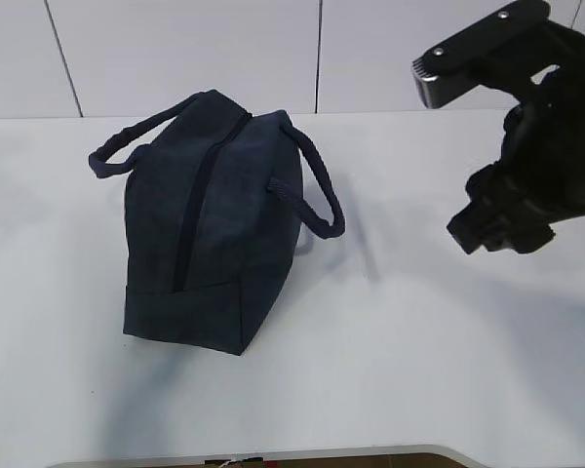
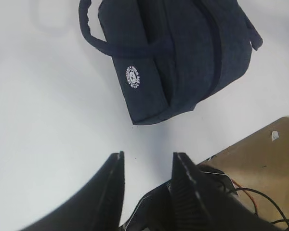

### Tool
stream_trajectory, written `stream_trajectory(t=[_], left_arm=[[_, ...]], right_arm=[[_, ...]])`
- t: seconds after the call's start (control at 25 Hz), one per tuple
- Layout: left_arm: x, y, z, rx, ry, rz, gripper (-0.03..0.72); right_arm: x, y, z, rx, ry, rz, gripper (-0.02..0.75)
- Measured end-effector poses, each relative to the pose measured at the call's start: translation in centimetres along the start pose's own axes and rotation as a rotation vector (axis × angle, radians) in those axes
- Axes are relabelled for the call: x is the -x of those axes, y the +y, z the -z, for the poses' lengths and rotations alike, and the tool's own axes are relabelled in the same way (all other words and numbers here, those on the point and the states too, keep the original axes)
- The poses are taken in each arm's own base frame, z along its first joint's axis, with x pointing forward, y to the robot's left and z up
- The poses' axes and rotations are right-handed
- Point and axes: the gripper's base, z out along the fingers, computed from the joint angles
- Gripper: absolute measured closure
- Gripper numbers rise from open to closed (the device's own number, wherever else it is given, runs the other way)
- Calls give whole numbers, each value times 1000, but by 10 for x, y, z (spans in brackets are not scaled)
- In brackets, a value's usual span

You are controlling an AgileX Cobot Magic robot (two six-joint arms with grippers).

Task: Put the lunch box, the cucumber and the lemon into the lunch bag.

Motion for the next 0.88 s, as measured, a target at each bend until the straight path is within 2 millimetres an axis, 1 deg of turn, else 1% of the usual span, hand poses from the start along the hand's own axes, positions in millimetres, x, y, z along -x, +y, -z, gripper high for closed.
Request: stream_trajectory(t=[0.16, 0.28, 0.48, 0.68, 0.88], left_arm=[[-15, -4, 9, 1, -16, -5, 449], [-23, -7, 17, 2, -37, -11, 449], [-39, -14, 29, -27, -74, -7, 449], [-55, -18, 30, -60, -75, 4, 449], [-72, -20, 38, -46, -101, -7, 449]], right_arm=[[-9, 1, 13, 69, 30, 3, 336], [-14, -1, 25, 96, 2, -14, 336], [-24, -9, 52, 124, -110, -49, 336], [-34, -17, 81, 169, -262, -91, 336], [-50, -23, 104, 196, -348, -61, 336]])
